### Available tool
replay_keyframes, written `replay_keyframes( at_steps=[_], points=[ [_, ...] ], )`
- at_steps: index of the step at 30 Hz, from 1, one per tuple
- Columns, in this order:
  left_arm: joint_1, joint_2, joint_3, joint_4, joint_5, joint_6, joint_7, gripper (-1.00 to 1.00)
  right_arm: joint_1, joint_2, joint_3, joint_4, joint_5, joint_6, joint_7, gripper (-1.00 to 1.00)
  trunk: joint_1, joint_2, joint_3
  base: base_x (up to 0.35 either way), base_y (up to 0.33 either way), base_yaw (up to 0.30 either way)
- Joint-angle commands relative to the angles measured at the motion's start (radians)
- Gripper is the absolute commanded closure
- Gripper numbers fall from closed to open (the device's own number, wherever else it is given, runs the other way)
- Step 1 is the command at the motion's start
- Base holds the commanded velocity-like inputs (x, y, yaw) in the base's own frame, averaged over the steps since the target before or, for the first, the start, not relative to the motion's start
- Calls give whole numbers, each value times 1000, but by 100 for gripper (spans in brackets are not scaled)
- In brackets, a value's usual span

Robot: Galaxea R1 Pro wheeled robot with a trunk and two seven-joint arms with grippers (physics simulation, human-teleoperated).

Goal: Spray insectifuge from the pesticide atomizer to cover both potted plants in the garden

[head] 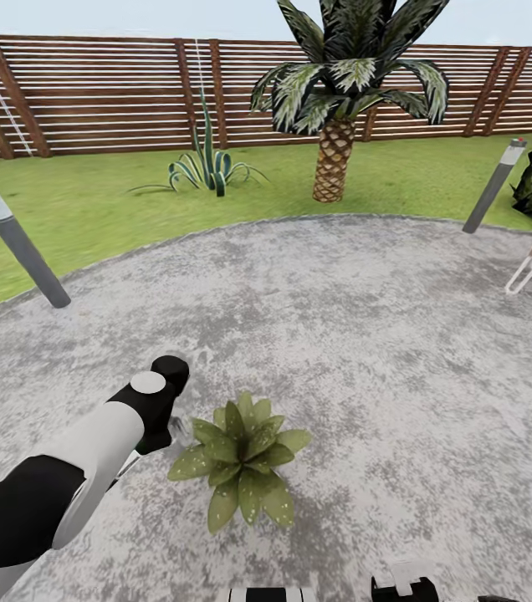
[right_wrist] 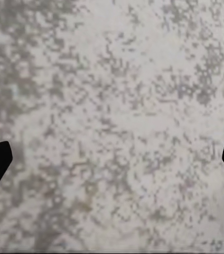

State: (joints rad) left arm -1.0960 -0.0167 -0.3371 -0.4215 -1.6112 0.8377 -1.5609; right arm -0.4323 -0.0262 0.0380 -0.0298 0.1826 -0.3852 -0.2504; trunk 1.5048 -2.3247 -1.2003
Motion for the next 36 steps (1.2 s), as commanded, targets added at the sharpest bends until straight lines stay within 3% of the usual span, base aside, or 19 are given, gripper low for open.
replay_keyframes(
  at_steps=[1, 16, 23, 36],
  points=[
    [-1, 0, -2, 0, -7, 11, -10, 100, 0, 0, 3, 1, 8, 0, -7, -100, -1, 0, -1, -236, -185, 216],
    [-1, -2, 3, -2, -7, 12, -10, 100, 0, -11, 3, 1, 8, -1, -7, -100, -1, 0, -1, -57, -41, 24],
    [-1, 0, 3, -2, -7, 12, -10, 100, 0, -11, 3, 1, 8, -1, -7, -100, -1, 0, -1, -283, -147, 147],
    [13, 9, 6, -1, -2, 12, -10, 100, 0, -12, 3, 1, 8, -1, -7, -100, -1, 0, -1, -340, 26, 195]
  ],
)
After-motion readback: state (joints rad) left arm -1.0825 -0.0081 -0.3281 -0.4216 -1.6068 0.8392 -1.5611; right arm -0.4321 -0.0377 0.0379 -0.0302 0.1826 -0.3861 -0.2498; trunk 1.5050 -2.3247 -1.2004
